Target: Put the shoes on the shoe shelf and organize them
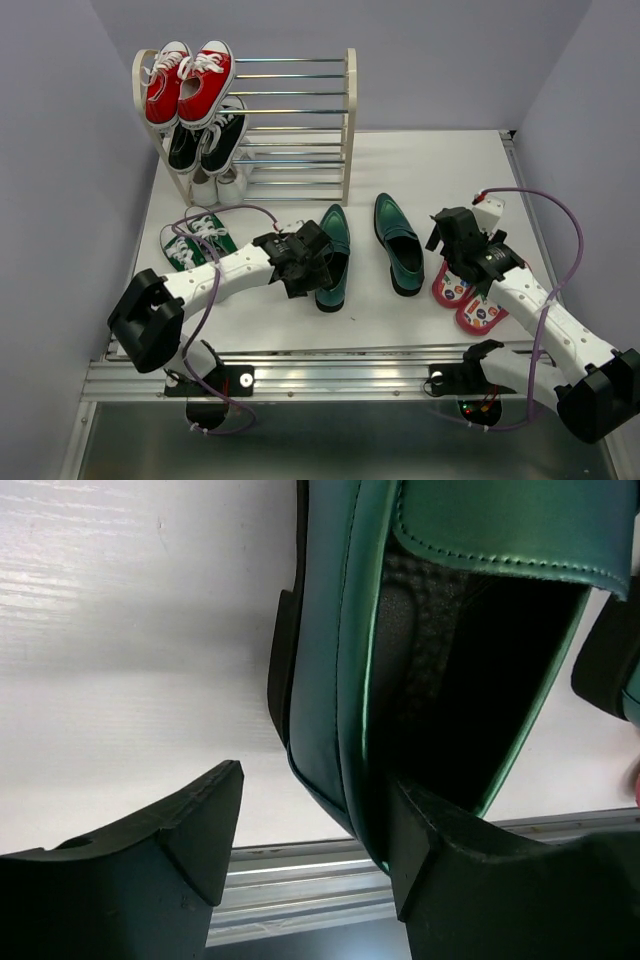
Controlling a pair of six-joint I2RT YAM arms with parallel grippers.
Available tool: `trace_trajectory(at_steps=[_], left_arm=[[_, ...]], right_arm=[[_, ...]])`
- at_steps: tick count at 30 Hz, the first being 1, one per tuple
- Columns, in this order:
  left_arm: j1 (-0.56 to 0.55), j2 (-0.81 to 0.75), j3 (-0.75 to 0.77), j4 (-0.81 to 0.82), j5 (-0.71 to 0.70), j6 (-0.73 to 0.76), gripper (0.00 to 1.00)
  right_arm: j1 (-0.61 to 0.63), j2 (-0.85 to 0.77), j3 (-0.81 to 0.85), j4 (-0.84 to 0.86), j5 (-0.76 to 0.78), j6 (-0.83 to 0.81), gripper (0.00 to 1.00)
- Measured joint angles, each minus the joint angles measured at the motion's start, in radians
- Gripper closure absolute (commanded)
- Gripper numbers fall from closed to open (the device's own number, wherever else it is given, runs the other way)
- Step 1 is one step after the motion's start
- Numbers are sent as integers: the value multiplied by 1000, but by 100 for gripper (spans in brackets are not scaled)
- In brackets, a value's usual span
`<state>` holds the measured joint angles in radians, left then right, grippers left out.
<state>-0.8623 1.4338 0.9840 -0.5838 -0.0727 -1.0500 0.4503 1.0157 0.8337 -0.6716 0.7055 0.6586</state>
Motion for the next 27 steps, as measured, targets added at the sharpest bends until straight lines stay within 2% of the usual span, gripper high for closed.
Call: trace_trajectory(at_steps=[2, 3, 5, 6, 9, 11, 12, 14, 21, 27], left_arm=[[0, 21, 9, -2, 0, 2, 45], [0, 36, 19, -8, -1, 2, 53], [0, 56, 39, -10, 0, 5, 60], [0, 59, 44, -9, 1, 5, 69], [0, 62, 56, -22, -4, 10, 82], [0, 63, 65, -47, -11, 13, 85], [0, 64, 71, -64, -18, 16, 93], [0, 68, 78, -80, -24, 18, 100], [0, 69, 91, -120, -44, 6, 100], [0, 68, 124, -221, -92, 7, 100]], right_arm=[[0, 0, 0, 0, 0, 0, 0], [0, 0, 0, 0, -1, 0, 0], [0, 0, -2, 2, -1, -1, 0], [0, 0, -6, 3, -1, -1, 0], [-5, 0, -16, 4, -2, -1, 0], [-5, 0, -16, 5, -2, 0, 0], [-5, 0, -16, 6, -2, -1, 0], [-5, 0, -16, 6, -3, -1, 0], [-5, 0, -16, 6, -5, -1, 0], [-5, 6, -16, 6, -8, -1, 0]])
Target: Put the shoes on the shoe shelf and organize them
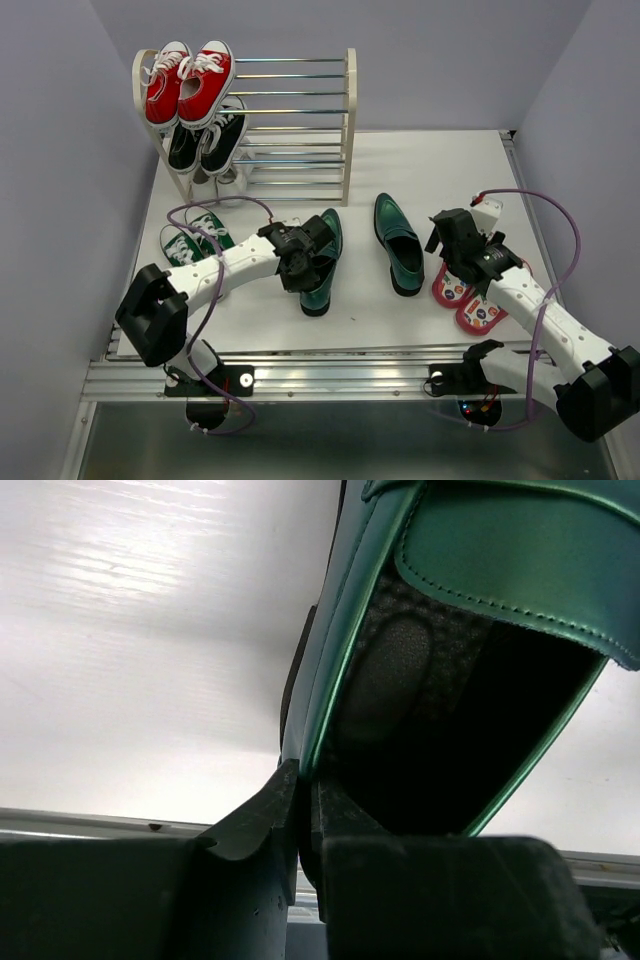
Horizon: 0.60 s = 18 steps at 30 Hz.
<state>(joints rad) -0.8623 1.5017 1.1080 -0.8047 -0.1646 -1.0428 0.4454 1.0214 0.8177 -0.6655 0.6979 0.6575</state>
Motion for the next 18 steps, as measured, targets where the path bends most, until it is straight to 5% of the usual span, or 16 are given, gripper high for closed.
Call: trace_trajectory(at_steps=[18], left_arm=[[57, -153, 6, 35, -162, 77, 100]], right_arm=[[0, 16, 0, 1, -4, -11, 0]])
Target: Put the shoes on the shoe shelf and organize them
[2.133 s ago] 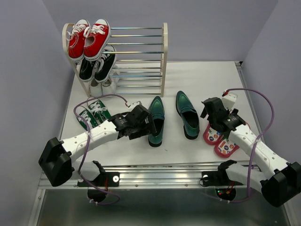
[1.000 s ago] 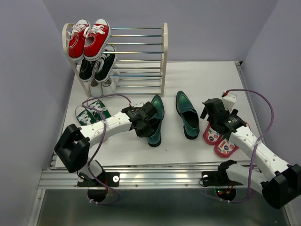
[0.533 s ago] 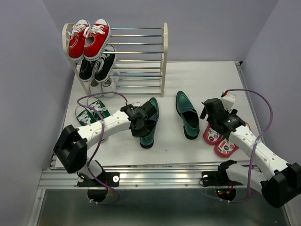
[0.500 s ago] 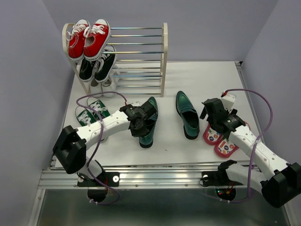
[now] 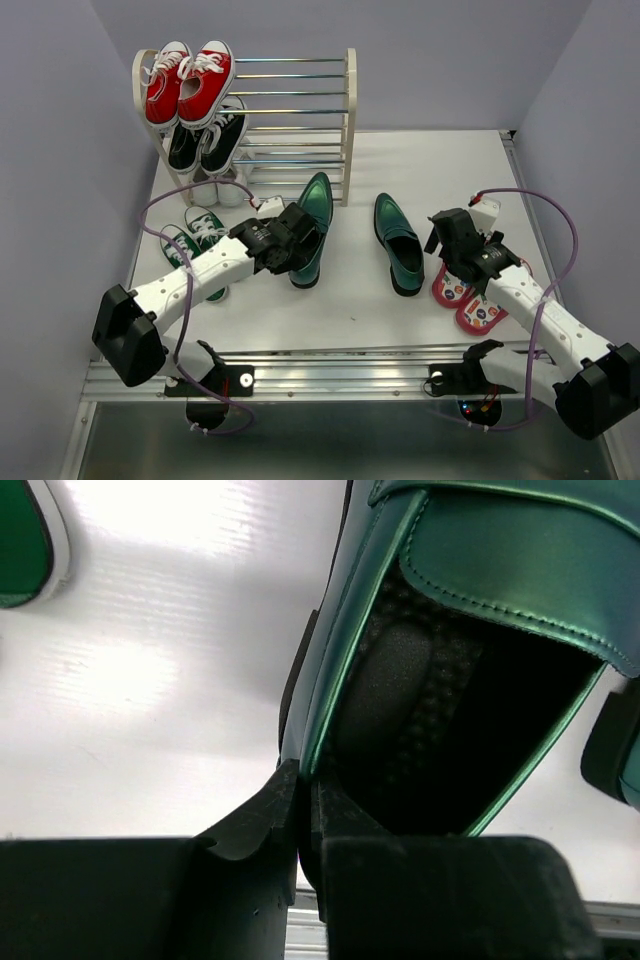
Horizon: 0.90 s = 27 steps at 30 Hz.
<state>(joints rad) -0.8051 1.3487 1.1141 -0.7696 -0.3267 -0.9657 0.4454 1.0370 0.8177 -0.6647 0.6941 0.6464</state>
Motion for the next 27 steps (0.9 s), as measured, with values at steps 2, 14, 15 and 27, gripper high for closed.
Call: trace_trajectory(at_steps=[2, 14, 15, 27], left_arm=[[17, 6, 0, 6, -7, 13, 100], [104, 63, -1, 74, -67, 91, 100], [116, 72, 0, 82, -69, 104, 100], [217, 130, 71, 130, -81, 199, 100]], right_arm=[[0, 2, 0, 0, 0, 0, 0], [0, 18, 0, 17, -7, -19, 0], [0, 21, 0, 19, -7, -21, 0], [0, 32, 0, 22, -7, -24, 0]])
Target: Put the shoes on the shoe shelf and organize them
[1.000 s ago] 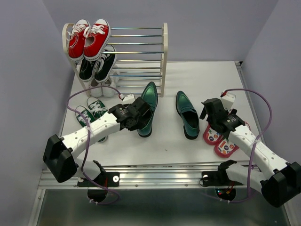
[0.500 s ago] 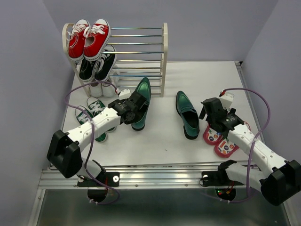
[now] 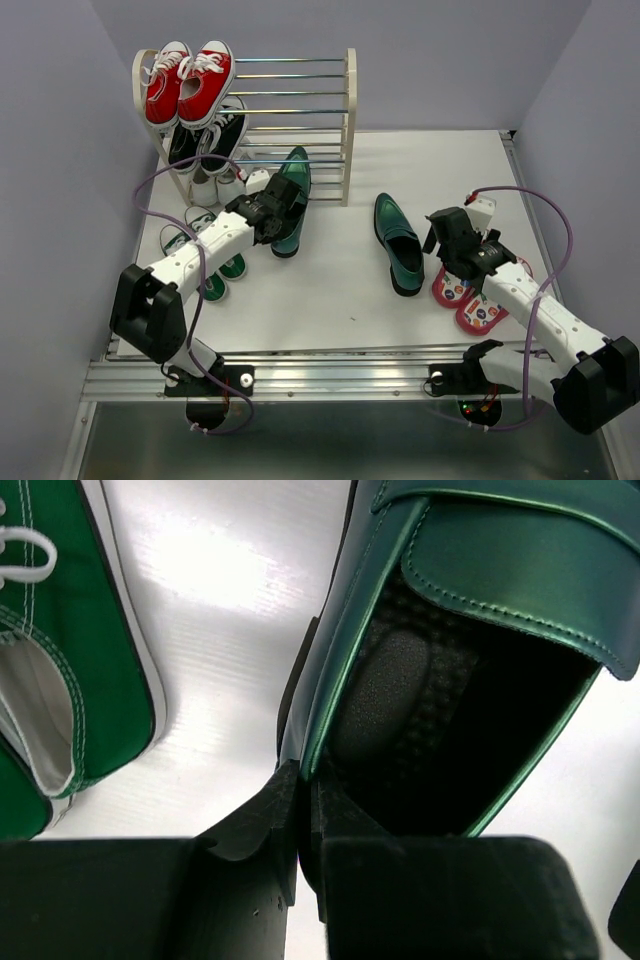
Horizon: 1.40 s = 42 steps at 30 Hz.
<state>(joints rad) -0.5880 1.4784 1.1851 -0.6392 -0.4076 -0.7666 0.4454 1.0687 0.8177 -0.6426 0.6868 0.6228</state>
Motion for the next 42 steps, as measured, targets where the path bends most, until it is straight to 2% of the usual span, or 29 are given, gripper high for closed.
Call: trace_trajectory(at_steps=[18, 42], left_arm=[[68, 115, 108, 93, 2, 20, 100], [138, 198, 227, 99, -19, 61, 100]], right_arm=[[0, 0, 0, 0, -7, -3, 0], [0, 13, 0, 0, -16, -13, 0]])
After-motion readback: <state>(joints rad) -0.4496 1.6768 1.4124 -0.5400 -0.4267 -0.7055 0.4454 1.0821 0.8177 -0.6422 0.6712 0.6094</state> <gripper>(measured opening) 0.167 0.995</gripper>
